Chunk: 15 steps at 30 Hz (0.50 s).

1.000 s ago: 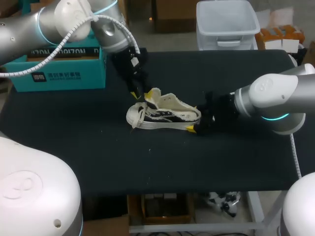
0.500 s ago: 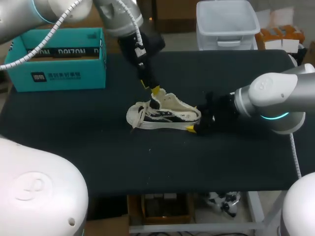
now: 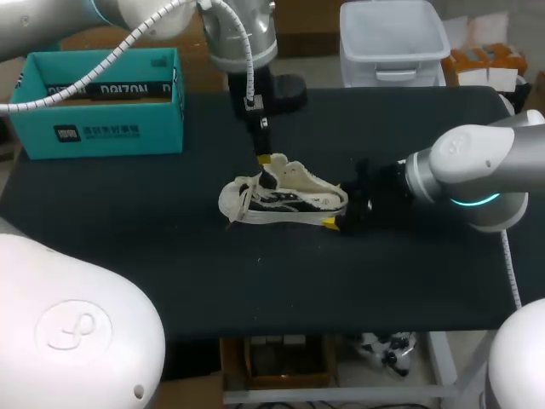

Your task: Open the shoe tongue, take the insole out of the shoe, put the insole back into the shoe, and pack the shoe into the shoebox

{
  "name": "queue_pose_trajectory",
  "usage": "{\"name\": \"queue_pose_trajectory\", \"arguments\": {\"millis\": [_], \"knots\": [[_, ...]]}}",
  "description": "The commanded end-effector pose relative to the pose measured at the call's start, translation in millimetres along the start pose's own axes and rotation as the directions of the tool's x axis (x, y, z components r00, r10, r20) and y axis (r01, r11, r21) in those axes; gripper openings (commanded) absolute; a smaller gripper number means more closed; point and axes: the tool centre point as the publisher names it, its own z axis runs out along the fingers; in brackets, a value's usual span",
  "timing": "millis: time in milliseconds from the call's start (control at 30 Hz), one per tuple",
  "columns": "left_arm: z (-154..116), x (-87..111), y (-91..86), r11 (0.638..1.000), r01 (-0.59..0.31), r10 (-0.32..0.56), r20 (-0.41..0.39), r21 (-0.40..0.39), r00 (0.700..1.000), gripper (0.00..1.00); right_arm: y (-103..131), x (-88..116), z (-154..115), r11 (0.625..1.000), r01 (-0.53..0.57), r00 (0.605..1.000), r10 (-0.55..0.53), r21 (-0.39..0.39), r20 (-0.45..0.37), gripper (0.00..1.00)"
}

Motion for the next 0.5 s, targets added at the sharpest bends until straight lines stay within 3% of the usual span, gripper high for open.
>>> {"name": "queue_pose_trajectory", "arguments": {"millis": [33,500], "knots": [[13,-7.7,-20.0,0.878,-0.435,0.457,0.083,-0.201,0.885,0.0,-10,-4,5,1.0,0.002,1.0,-0.002,-0.005,0.004,0.0],[84,-55.9,-40.0,0.86,-0.492,0.498,0.015,-0.132,0.867,0.0,-10,-4,5,1.0,0.002,1.0,-0.002,-0.005,0.004,0.0]]}}
